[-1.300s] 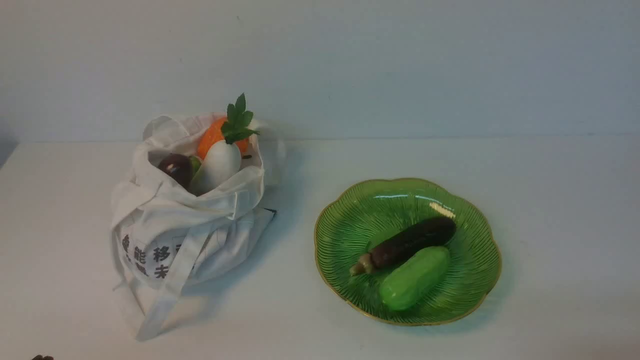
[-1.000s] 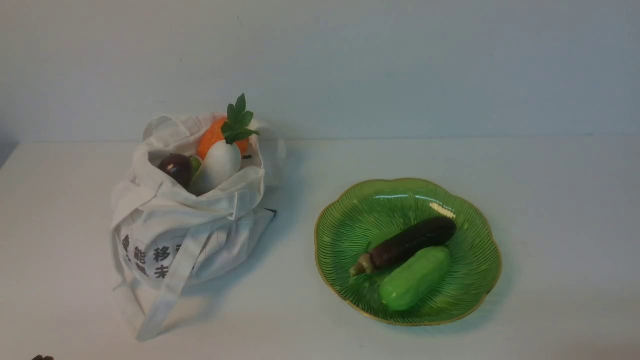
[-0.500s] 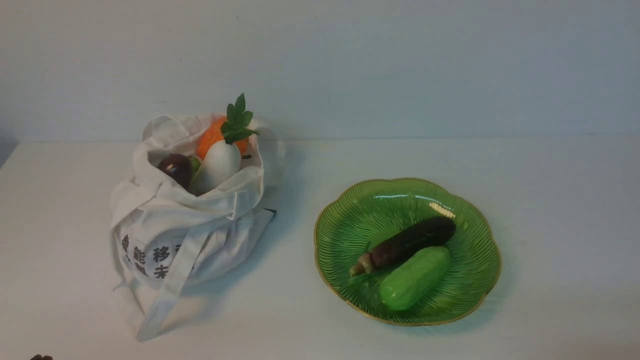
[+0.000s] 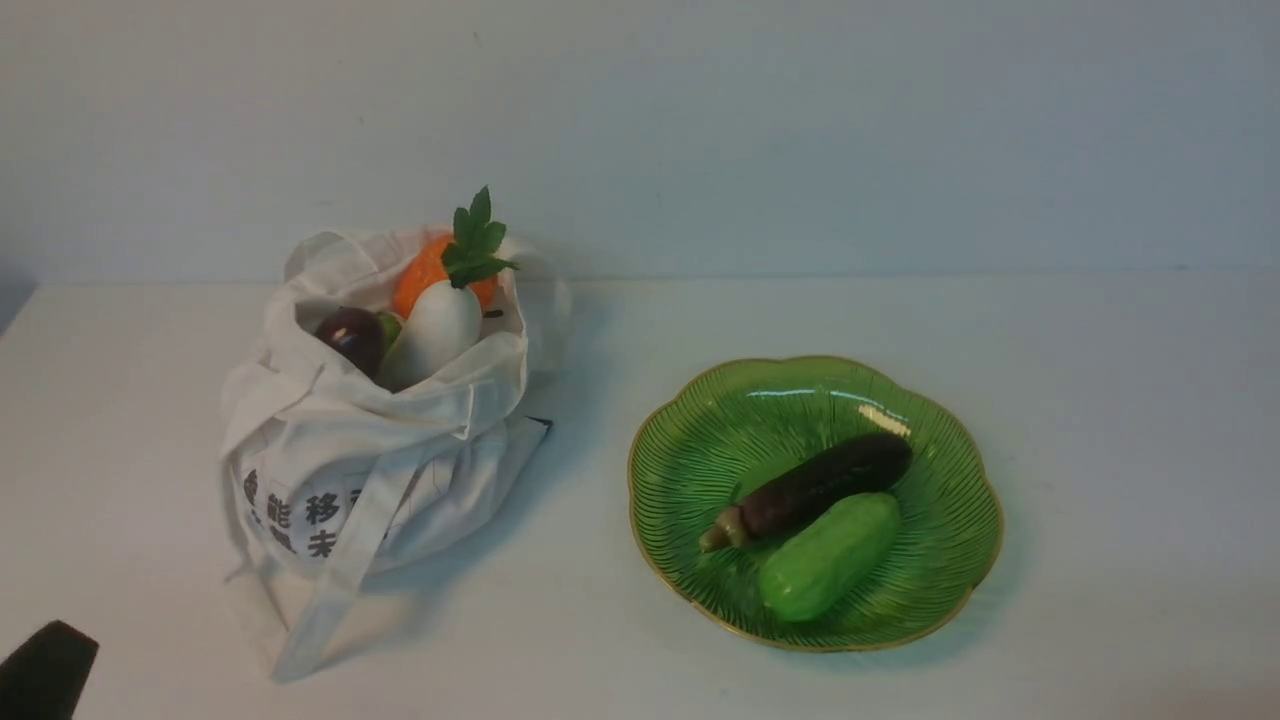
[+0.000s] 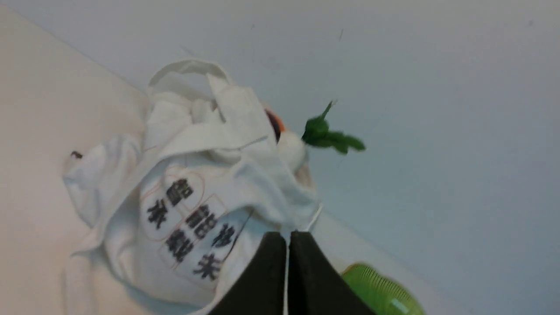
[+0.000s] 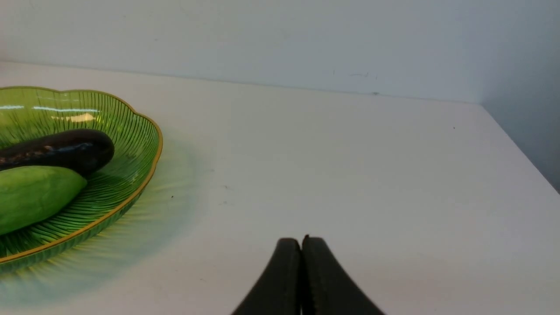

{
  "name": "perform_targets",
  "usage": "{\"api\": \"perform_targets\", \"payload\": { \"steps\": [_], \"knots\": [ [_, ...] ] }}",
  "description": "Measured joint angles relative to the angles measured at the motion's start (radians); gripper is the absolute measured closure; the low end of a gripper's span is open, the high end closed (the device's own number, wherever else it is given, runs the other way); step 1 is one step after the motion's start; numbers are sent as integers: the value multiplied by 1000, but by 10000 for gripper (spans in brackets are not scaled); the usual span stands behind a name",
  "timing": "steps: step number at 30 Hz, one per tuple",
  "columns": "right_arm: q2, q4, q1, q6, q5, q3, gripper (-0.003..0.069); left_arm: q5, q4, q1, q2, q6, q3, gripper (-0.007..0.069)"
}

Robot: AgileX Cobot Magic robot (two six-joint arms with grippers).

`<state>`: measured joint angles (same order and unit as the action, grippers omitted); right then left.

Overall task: Take vegetables from cloth bag on white table place on plate.
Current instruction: 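Reach the gripper into the cloth bag toward the vegetables inside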

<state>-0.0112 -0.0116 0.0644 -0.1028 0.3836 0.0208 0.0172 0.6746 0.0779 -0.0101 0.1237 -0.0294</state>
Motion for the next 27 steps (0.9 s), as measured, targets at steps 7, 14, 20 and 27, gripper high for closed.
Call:
{"api": "perform_targets", "payload": {
  "steps": [7,14,20,27],
  "knots": [
    [0,0,0,0,0,0,673,-272,59,0,2,-23,106,629],
    [0,0,0,0,0,0,673,132,-172,0,280,-173,484,629],
    [0,0,0,0,0,0,673,598,-257,0,720,-307,810,629],
    [0,0,0,0,0,0,673,845,-271,0,1188,-490,1138,629]
  ]
}}
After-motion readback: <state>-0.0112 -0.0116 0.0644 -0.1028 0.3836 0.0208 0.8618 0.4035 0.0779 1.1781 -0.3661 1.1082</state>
